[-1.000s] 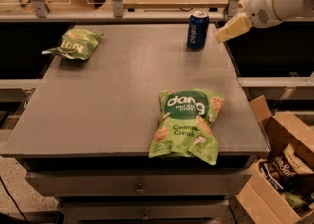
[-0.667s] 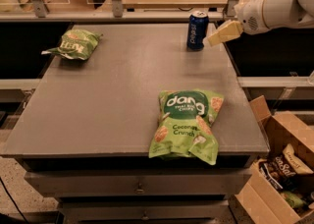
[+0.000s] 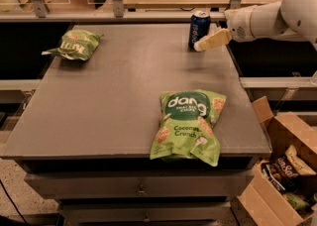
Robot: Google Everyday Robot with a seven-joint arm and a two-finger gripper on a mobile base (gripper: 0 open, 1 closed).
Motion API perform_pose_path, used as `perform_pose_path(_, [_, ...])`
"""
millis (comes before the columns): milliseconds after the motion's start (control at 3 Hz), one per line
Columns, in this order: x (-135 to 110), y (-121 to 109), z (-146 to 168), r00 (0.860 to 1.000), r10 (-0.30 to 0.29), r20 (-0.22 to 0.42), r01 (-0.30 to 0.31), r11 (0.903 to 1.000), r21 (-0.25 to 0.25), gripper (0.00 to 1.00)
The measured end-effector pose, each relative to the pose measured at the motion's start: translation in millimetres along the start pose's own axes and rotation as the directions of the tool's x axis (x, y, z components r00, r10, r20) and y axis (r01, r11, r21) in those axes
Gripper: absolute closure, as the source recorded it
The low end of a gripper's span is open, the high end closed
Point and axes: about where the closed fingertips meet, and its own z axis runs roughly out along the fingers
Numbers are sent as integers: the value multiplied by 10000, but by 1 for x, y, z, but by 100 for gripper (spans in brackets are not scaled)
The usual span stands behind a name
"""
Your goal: Pick pepsi can
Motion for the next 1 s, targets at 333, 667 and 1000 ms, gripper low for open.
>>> perform_pose_path(333, [3, -1, 19, 9994, 96, 345, -91, 9998, -153, 0])
perform_pose_path(667, [1, 1, 38, 9966, 309, 760, -283, 9990, -349, 0])
perform_pose_path(1000, [-5, 0, 55, 9920, 568, 1129, -511, 9973, -527, 16])
